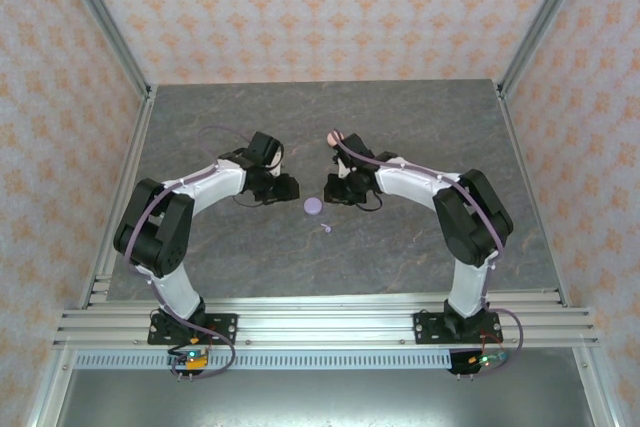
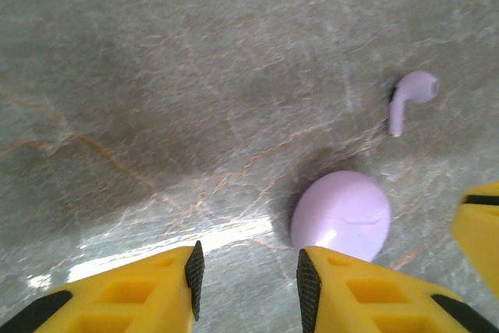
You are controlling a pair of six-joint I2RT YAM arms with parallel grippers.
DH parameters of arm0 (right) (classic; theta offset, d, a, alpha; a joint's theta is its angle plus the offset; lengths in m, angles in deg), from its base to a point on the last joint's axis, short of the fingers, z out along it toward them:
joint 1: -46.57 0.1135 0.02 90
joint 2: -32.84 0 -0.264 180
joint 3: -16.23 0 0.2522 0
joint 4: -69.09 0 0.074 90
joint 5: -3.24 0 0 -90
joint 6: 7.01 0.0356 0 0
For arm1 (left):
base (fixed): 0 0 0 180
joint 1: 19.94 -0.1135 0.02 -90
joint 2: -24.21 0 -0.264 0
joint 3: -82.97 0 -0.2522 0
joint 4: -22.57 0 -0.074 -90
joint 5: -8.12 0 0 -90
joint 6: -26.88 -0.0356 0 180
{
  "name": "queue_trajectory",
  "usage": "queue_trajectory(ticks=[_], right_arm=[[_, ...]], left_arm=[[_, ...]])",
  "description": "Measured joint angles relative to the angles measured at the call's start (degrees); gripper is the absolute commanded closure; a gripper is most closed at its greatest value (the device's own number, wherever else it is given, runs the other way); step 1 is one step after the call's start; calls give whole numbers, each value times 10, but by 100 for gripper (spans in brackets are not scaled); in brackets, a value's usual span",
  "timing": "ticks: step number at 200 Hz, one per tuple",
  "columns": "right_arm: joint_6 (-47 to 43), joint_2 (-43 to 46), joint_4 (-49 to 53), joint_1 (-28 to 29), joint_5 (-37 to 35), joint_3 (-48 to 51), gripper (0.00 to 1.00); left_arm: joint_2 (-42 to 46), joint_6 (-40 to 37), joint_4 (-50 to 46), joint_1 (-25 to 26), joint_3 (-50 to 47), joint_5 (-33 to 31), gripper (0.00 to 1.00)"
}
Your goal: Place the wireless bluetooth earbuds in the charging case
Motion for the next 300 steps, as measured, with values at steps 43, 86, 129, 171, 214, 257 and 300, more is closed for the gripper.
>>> queue_trajectory(ticks=[43,86,129,171,214,257,300], right_arm=[[40,0,-57,-5,54,21,75],[59,-5,-87,-5,75,27,75],[62,-24,-92,-5,75,27,76],[62,-30,-92,-5,75,27,76],[62,-31,-93,-5,79,28,76],[62,-32,-97,-5,81,35,78],[62,-33,-101,-5,82,35,80]], left_arm=[[-8,11,47,-3,-2,48,58],[-25,19,79,-3,-22,74,57],[-30,19,87,-3,-37,83,54],[-31,19,98,-3,-43,98,54],[-37,24,119,-3,-54,117,54],[-41,34,141,-4,-69,130,54],[-42,42,158,-4,-75,139,54]])
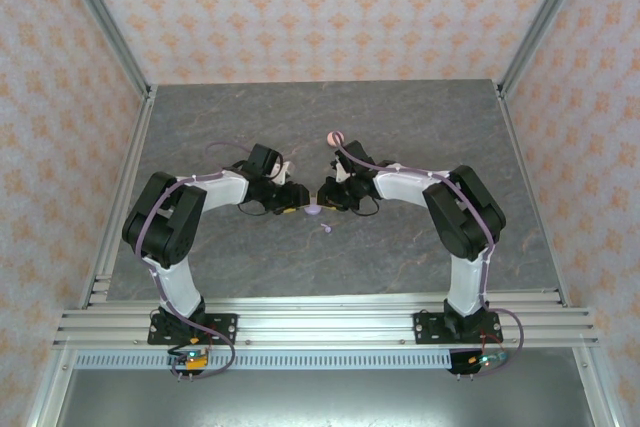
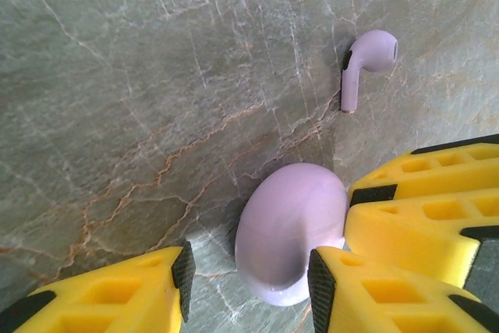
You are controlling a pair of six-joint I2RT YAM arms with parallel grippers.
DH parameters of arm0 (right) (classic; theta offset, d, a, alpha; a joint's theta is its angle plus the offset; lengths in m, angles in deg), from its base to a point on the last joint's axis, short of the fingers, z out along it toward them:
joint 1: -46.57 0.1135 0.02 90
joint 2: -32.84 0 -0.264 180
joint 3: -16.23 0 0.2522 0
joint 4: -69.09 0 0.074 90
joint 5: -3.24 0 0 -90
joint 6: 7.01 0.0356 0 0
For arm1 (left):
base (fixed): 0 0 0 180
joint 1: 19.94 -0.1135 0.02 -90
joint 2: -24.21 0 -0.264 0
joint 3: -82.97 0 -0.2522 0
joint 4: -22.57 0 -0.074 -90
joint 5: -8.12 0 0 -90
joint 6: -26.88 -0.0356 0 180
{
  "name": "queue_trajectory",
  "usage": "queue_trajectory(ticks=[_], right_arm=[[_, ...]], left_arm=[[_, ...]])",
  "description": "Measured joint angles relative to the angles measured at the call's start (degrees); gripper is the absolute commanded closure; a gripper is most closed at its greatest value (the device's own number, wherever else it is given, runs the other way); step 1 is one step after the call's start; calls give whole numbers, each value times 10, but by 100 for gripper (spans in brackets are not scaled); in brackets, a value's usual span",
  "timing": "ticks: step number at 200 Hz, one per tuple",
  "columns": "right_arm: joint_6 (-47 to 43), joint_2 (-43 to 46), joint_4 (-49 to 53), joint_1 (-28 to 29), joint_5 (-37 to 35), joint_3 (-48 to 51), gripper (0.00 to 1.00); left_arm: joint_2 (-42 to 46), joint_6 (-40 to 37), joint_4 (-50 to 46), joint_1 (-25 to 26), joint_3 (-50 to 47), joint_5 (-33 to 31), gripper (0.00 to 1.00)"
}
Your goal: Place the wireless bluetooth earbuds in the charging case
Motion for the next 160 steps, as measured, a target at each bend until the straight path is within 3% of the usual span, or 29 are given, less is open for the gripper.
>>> queue_trajectory(ticks=[110,160], right_arm=[[0,-4,-5,-1,3,0,83],[0,-4,-5,-4,7,-1,84]], left_arm=[[-18,31,38,5,-2,36,63],[-18,42,49,5,-5,39,63]])
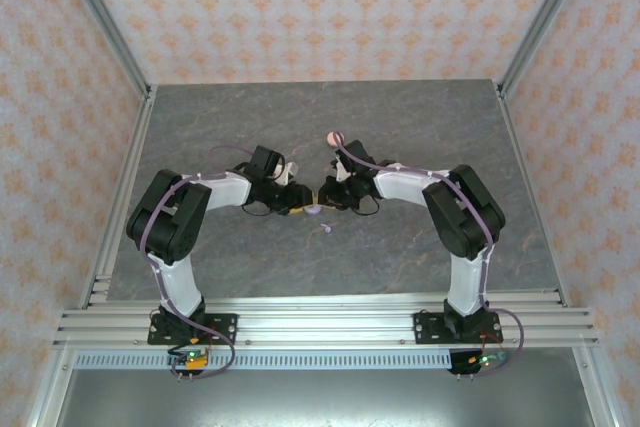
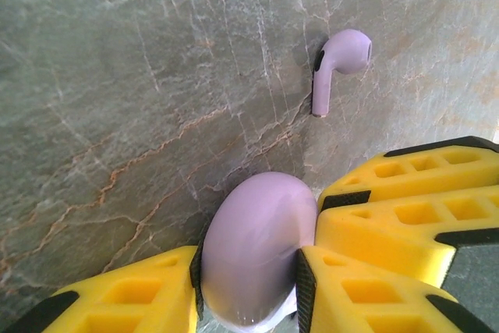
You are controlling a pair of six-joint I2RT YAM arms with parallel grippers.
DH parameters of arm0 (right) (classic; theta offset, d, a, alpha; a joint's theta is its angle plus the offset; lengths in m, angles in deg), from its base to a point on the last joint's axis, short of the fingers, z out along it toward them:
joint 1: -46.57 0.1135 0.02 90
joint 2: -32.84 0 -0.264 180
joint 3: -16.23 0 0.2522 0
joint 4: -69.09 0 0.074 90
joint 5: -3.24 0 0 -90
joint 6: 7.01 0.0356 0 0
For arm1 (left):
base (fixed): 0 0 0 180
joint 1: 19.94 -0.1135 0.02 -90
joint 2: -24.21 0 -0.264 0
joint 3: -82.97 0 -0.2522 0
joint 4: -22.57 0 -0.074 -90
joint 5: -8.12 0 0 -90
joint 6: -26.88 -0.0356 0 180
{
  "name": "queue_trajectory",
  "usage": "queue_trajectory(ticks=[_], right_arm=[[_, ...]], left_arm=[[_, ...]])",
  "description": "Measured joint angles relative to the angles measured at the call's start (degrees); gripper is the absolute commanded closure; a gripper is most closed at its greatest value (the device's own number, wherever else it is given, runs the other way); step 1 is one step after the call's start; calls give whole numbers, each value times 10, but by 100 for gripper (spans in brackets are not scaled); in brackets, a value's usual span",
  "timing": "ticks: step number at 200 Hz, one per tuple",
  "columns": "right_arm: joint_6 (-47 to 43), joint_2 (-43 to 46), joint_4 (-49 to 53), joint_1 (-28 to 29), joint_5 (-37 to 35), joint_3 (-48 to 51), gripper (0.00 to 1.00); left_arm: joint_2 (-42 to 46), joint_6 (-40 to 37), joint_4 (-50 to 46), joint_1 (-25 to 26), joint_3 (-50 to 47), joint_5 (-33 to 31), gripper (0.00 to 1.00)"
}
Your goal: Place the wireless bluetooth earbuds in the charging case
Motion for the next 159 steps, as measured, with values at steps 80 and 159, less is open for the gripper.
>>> queue_trajectory(ticks=[80,159], right_arm=[[0,0,0,-4,5,0,84],[0,0,0,-4,5,0,84]], left_arm=[[0,21,23,0,-7,11,63],[0,25,29,1,-7,15,68]])
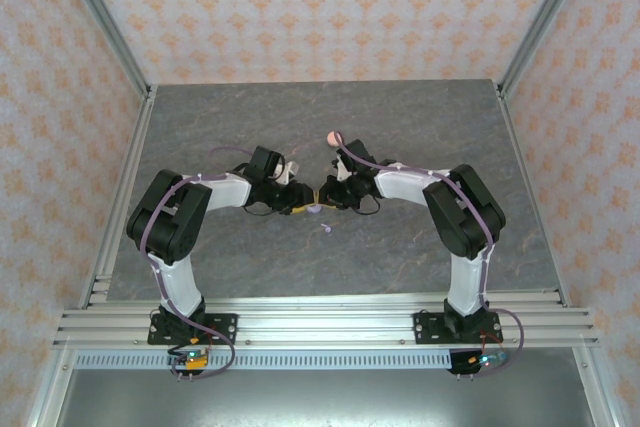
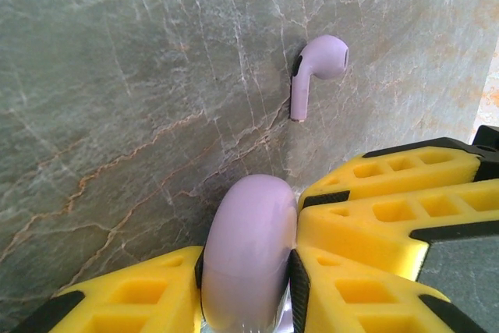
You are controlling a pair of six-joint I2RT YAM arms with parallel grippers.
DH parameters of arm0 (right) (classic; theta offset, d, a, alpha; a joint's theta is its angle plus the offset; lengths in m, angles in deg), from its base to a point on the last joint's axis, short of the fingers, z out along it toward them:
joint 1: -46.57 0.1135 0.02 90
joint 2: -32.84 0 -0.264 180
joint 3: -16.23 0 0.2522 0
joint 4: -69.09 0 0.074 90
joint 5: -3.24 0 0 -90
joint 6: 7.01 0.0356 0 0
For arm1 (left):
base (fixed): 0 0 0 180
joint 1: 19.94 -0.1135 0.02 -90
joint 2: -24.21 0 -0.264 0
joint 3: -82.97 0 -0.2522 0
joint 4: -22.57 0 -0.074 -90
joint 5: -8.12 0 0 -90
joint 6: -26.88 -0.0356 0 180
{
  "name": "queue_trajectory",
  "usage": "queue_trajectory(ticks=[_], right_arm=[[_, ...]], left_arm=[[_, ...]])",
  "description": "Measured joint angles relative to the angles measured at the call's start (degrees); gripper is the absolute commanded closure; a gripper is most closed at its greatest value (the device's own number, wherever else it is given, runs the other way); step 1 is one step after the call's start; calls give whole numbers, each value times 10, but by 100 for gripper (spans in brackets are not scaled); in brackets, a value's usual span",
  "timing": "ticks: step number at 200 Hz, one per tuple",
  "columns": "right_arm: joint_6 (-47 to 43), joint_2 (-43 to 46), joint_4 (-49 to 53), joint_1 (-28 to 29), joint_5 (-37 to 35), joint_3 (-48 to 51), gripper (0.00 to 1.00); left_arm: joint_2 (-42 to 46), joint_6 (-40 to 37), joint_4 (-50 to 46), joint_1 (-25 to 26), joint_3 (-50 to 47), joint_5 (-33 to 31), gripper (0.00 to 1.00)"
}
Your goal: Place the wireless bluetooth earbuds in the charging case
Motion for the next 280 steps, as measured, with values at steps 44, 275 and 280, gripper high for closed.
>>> queue_trajectory(ticks=[44,275,280], right_arm=[[0,0,0,-5,0,0,84],[38,61,-177,-93,143,112,63],[42,63,-184,-94,149,114,61]], left_arm=[[0,9,12,2,0,1,78],[70,16,45,3,-8,-7,73],[74,17,46,3,-8,-5,73]])
